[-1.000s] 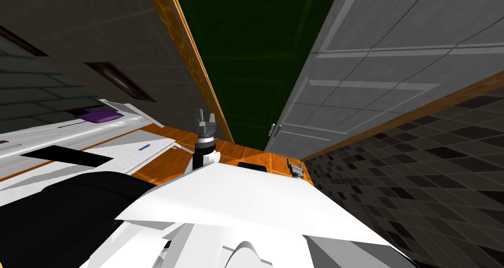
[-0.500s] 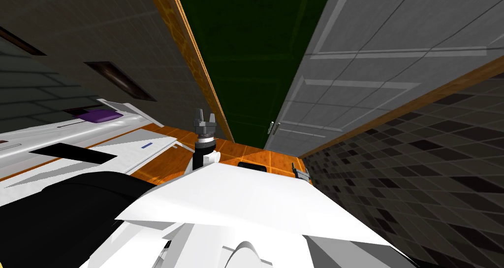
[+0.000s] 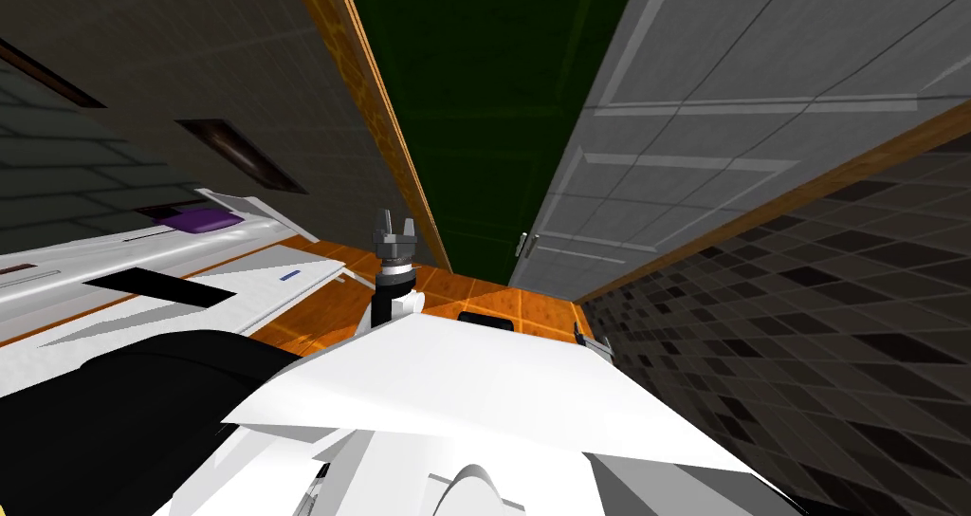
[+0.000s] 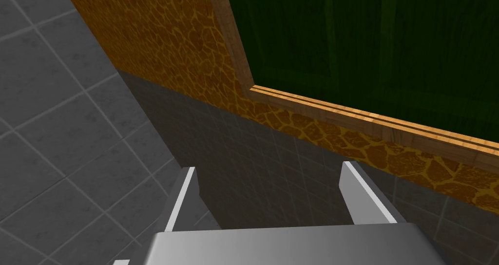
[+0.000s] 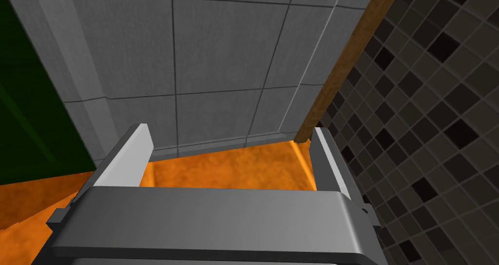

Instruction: Pull the door open

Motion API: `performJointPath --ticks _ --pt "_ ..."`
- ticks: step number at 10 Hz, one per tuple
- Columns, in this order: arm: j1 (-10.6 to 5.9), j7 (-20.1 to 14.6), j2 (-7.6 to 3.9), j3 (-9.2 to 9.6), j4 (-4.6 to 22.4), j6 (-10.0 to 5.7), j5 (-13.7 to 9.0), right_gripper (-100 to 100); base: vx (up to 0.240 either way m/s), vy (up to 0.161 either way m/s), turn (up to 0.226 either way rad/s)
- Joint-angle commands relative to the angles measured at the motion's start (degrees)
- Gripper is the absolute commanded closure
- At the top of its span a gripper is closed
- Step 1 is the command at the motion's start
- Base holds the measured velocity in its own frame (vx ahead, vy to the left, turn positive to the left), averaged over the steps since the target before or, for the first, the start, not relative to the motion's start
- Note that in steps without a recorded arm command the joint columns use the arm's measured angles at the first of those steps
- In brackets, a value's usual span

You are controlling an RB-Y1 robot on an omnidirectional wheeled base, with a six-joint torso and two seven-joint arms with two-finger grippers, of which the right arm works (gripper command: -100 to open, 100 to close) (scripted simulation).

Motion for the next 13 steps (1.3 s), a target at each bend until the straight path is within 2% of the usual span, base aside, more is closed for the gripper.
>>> performJointPath --ticks 1,3,7,8,9,13 --pt "-0.87 0.44 0.20 -1.41 0.91 0.42 -0.78 -100 0.097 -0.015 0.178" --pt "-1.98 0.50 0.59 -1.49 0.84 0.53 -0.85 -100 0.177 -0.036 0.149" --pt "-5.32 0.58 1.97 -0.67 -0.27 0.70 -0.47 -100 0.181 -0.020 0.137" --pt "-5.32 0.58 1.97 -0.67 -0.27 0.70 -0.47 -100 0.134 0.002 0.040" --pt "-6.58 0.60 2.52 -0.21 -0.82 0.75 -0.24 -100 0.156 -0.005 0.120" --pt "-9.54 0.61 3.86 1.03 -2.25 0.83 0.37 -100 0.164 -0.026 0.117"
